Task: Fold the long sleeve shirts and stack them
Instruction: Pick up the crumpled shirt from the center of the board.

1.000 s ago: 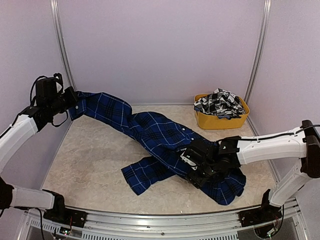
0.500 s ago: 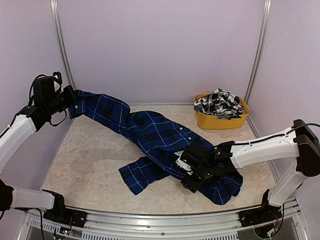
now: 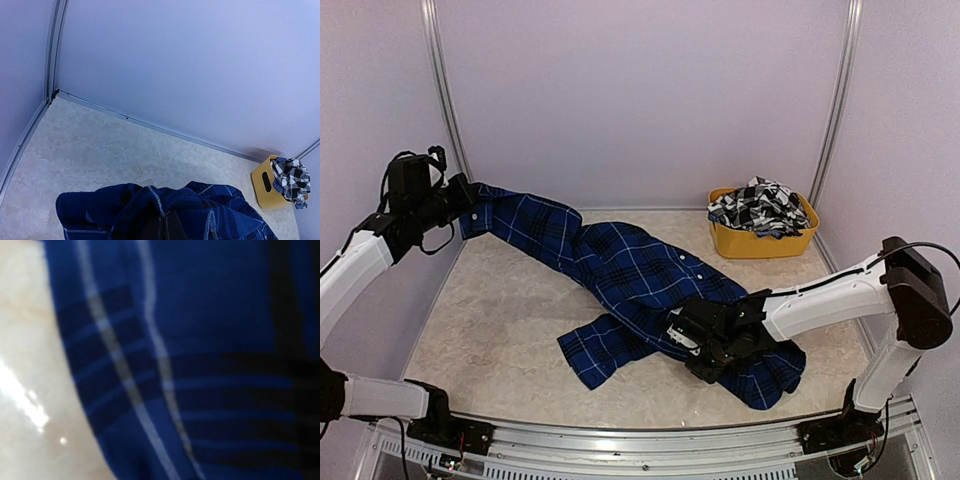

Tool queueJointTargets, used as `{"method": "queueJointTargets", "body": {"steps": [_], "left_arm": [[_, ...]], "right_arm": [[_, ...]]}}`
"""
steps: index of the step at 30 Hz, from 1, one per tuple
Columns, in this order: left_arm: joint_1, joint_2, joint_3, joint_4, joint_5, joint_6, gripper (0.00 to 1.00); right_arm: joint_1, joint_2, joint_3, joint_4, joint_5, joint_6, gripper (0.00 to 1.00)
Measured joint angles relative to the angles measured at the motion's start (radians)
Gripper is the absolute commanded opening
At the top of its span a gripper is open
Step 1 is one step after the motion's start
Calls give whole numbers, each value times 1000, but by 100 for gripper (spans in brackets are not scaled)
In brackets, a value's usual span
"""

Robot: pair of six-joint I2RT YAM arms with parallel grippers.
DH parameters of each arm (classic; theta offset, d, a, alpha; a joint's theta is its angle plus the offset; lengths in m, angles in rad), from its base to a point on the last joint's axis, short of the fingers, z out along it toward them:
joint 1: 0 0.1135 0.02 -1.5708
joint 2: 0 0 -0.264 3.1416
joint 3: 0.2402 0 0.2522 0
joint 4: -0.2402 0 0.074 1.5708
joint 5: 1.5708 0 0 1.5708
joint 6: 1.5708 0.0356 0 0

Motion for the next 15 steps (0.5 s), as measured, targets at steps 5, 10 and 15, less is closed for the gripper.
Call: {"method": "queueJointTargets", "body": {"steps": [5,10,15], "left_arm": [[0,-14,-18,0,23,0,0],[0,-58,-90,-12,42,-2,0],[0,-127,-163,-49,60,-22,0]], "right_arm": [[0,-1,0,0,1,5,0],[0,-66,0,-6,-8,9,0],[-2,-194,0,-13,-30,21,0]]}}
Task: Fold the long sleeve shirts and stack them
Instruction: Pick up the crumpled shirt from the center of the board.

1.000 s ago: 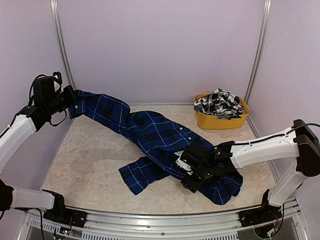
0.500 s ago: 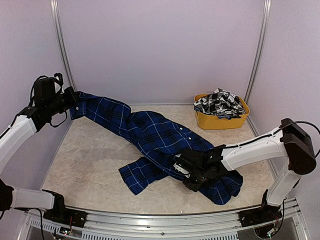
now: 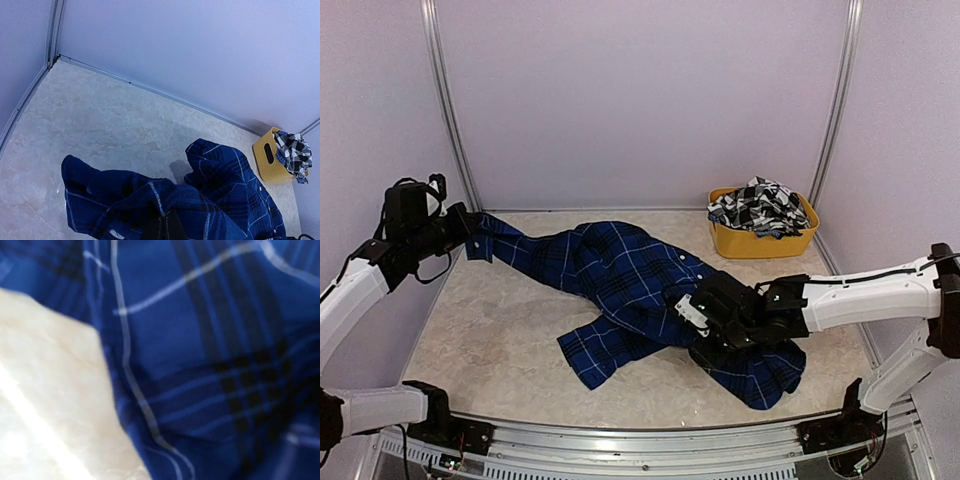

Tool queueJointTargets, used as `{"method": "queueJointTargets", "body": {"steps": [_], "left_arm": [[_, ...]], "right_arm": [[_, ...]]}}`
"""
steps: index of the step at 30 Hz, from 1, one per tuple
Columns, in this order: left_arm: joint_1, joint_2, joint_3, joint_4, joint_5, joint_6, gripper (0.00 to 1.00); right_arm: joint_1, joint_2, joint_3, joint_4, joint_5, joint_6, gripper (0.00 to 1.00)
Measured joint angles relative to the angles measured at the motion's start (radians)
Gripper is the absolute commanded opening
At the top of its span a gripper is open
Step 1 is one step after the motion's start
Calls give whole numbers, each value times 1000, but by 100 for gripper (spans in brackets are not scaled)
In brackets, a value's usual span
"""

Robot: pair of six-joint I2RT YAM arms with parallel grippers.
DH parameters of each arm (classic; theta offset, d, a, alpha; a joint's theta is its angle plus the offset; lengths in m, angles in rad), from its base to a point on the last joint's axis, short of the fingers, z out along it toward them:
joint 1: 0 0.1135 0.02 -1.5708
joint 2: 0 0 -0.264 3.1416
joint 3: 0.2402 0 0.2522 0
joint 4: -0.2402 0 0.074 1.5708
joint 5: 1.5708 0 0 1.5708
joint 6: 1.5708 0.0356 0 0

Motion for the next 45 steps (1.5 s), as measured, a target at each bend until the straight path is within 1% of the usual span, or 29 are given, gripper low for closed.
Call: {"method": "queueJointTargets", "body": {"steps": [7,14,15,19,23,26,28,31,35,40,45], "left_arm": [[-26,-138,-75,-90,3,-41,0],[-87,-288,-190,-208,-27,-120,0],[-94,-320,-211,-235,-30,-138,2],[-131,-399,-229,-312,-60,-188,23],[-164,-434,-208,-358,-89,-222,59],[-167,-418,-189,-370,-109,-228,73],[-168,-404,-177,-374,-124,-222,77],[-171,-394,-168,-346,-120,-188,83],[-198,-373,-167,-243,-75,-123,86],[-318,-317,-177,-61,-42,-31,86],[-434,-215,-215,100,-32,29,84]], "right_arm": [[-26,-162,2,-66,-18,28,0],[-67,-259,32,-161,-19,46,0],[-74,-267,36,-174,-20,47,0],[-101,-281,42,-204,-24,47,0],[-113,-280,42,-223,-43,47,0],[-114,-280,42,-224,-65,47,0],[-115,-280,42,-226,-82,47,0],[-115,-279,42,-226,-122,44,0],[-115,-277,42,-224,-181,40,0],[-123,-293,48,-224,-250,38,0],[-190,-349,124,-266,-278,43,0]]}}
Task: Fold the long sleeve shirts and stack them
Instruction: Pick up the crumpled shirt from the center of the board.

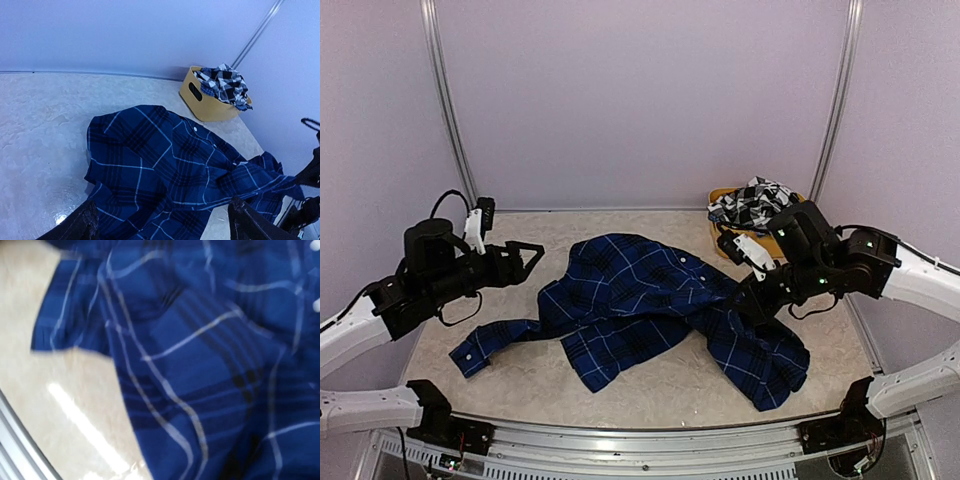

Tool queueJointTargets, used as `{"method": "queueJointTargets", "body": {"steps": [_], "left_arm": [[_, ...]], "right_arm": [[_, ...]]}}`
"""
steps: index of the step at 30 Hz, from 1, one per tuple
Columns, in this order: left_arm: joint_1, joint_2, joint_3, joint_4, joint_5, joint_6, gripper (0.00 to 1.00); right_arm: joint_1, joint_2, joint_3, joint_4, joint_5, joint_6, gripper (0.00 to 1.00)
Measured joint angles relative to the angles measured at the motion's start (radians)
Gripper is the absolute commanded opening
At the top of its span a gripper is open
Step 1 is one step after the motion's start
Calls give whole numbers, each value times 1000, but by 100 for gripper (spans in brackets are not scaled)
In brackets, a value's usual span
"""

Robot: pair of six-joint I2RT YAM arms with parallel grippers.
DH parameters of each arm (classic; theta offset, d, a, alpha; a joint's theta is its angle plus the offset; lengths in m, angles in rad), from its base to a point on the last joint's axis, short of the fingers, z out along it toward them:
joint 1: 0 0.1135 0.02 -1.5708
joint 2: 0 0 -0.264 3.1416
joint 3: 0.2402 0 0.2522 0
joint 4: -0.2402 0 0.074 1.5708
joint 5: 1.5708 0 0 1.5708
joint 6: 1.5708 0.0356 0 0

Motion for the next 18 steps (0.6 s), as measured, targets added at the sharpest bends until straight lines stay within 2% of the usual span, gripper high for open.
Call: {"method": "queueJointTargets", "body": {"steps": [5,11,18], "left_arm": [[-116,202,-19,142,39,124,85],[-196,406,-19,296,107,323,87],[-219,602,-19,400,203,548,88]], "right_arm": [[-62,-43,29,-37,-10,1,0],[-149,-56,32,-82,-51,-13,0],[-239,-77,77,-109,-82,-48,0]]}}
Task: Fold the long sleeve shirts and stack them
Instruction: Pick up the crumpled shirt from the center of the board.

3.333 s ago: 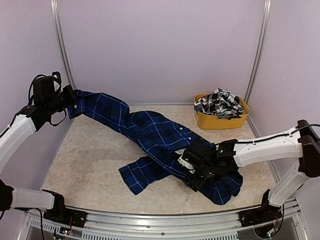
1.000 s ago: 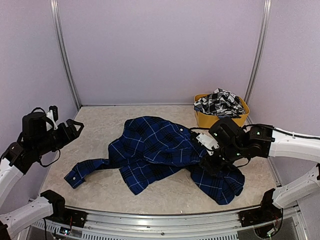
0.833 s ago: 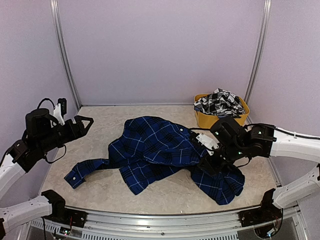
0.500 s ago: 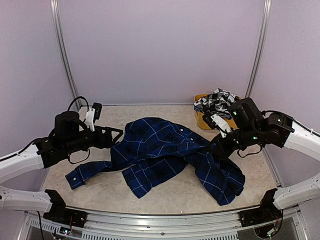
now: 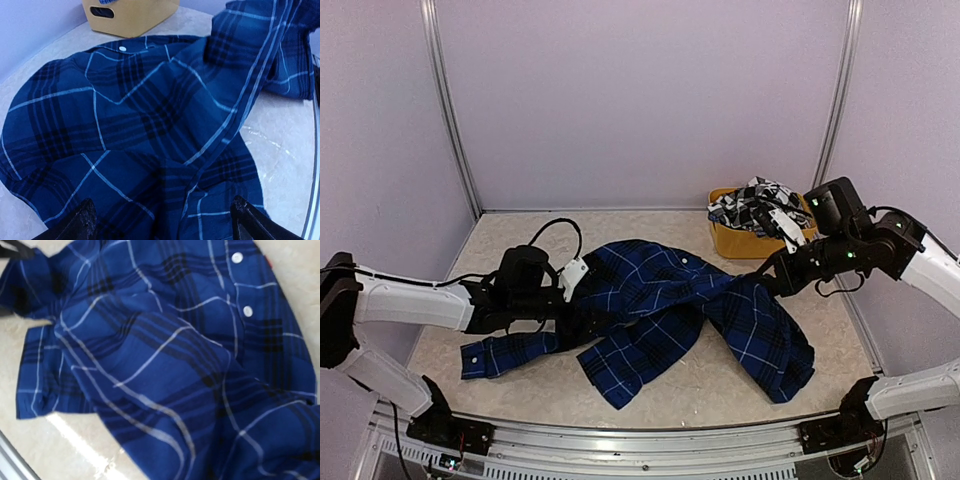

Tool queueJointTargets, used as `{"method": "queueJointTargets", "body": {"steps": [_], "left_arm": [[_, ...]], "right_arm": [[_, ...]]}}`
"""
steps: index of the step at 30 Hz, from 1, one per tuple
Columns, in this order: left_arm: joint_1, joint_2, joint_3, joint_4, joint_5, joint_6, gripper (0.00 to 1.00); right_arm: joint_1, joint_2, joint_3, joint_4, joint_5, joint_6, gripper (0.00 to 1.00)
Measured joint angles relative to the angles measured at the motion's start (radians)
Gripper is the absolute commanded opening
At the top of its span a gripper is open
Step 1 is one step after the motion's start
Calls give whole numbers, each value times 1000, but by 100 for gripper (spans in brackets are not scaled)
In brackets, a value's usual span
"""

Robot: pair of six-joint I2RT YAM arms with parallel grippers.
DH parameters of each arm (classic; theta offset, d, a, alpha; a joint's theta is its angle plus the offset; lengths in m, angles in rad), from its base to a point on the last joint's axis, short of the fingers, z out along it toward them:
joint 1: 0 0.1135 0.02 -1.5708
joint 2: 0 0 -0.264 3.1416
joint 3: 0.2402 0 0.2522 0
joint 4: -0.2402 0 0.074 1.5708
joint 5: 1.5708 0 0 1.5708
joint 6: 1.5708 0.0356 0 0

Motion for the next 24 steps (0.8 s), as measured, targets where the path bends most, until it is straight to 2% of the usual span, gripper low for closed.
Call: {"method": "queueJointTargets", "body": {"steps": [7,11,20,22,24], "left_arm": [[-3,100,8,4,43,112,84],[-27,159,54,21,58,137,76],[-76,294,121,56,-24,175,39],[-77,300,121,61,-52,187,25],[-79,300,121,68,-79,190,6]], "right_arm": [[-55,-7,5,-14,-32,-27,0],[-72,-6,5,-14,-46,-34,0],[-97,0,5,-13,-68,-38,0],[-99,0,5,-11,-73,-38,0],[-100,0,1,-5,-79,-38,0]]}}
